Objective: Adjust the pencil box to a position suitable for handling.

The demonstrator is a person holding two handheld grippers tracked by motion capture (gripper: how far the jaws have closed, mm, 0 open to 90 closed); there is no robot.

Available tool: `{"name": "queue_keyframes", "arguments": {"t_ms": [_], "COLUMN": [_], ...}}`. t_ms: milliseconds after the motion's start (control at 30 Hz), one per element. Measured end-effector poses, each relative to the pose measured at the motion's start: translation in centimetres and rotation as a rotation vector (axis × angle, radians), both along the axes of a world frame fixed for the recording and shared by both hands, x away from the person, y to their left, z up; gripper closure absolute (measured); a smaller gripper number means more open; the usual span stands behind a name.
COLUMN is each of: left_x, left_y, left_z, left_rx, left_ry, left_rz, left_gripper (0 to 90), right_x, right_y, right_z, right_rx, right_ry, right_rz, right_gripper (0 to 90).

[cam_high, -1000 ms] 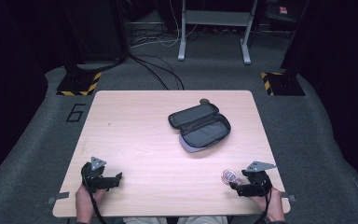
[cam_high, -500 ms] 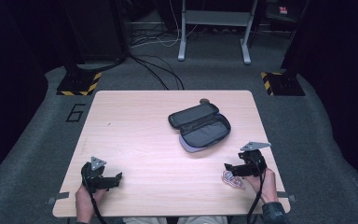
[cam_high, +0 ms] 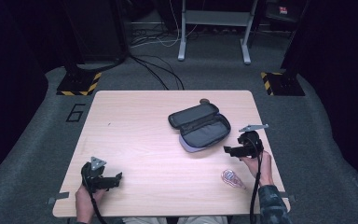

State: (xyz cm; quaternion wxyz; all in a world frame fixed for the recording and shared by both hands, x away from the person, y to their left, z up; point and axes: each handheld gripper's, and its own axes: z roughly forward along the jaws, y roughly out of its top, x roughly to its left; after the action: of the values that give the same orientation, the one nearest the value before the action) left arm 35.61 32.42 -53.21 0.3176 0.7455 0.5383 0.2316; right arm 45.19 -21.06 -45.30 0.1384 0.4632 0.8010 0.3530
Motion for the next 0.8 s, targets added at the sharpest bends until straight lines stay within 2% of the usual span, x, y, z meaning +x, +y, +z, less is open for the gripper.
{"name": "queue_keyframes", "arguments": {"t_ms": [133, 167, 233, 300, 400, 433, 533, 600, 633, 667, 733, 767, 800], "left_x": [0.0, 0.0, 0.0, 0.0, 0.0, 0.0, 0.0, 0.0, 0.0, 0.0, 0.0, 0.0, 0.0], "left_y": [0.0, 0.0, 0.0, 0.0, 0.0, 0.0, 0.0, 0.0, 0.0, 0.0, 0.0, 0.0, 0.0], "left_z": [0.0, 0.0, 0.0, 0.0, 0.0, 0.0, 0.0, 0.0, 0.0, 0.0, 0.0, 0.0, 0.0], "left_rx": [0.0, 0.0, 0.0, 0.0, 0.0, 0.0, 0.0, 0.0, 0.0, 0.0, 0.0, 0.0, 0.0], "left_ry": [0.0, 0.0, 0.0, 0.0, 0.0, 0.0, 0.0, 0.0, 0.0, 0.0, -0.007, -0.006, -0.007], "left_rz": [0.0, 0.0, 0.0, 0.0, 0.0, 0.0, 0.0, 0.0, 0.0, 0.0, 0.004, 0.004, 0.005], "left_gripper": [0.5, 0.5, 0.5, 0.5, 0.5, 0.5, 0.5, 0.5, 0.5, 0.5, 0.5, 0.5, 0.5], "right_x": [1.1, 1.7, 2.0, 3.0, 3.9, 4.2, 5.2, 5.5, 6.1, 6.1, 7.1, 7.4, 7.6], "right_y": [0.0, 0.1, 0.2, 0.2, 0.1, 0.1, 0.1, 0.1, 0.3, 0.3, 0.3, 0.4, 0.5], "right_z": [-0.1, -0.1, -0.1, -0.3, -0.3, -0.3, -0.2, -0.2, -0.1, -0.1, -0.1, -0.3, -0.4], "right_rx": [-0.002, -0.005, -0.004, 0.0, -0.002, 0.006, 0.003, -0.006, -0.003, -0.003, -0.009, -0.016, -0.017], "right_ry": [0.013, 0.016, 0.017, 0.04, 0.032, 0.043, 0.057, 0.055, 0.042, 0.042, 0.058, 0.043, 0.05], "right_rz": [-0.008, -0.024, -0.026, -0.045, -0.06, -0.065, -0.102, -0.108, -0.118, -0.118, -0.146, -0.154, -0.161], "right_gripper": [21.5, 23.8, 23.8, 25.7, 28.2, 28.6, 34.2, 36.0, 39.7, 39.7, 44.9, 47.1, 47.4]}}
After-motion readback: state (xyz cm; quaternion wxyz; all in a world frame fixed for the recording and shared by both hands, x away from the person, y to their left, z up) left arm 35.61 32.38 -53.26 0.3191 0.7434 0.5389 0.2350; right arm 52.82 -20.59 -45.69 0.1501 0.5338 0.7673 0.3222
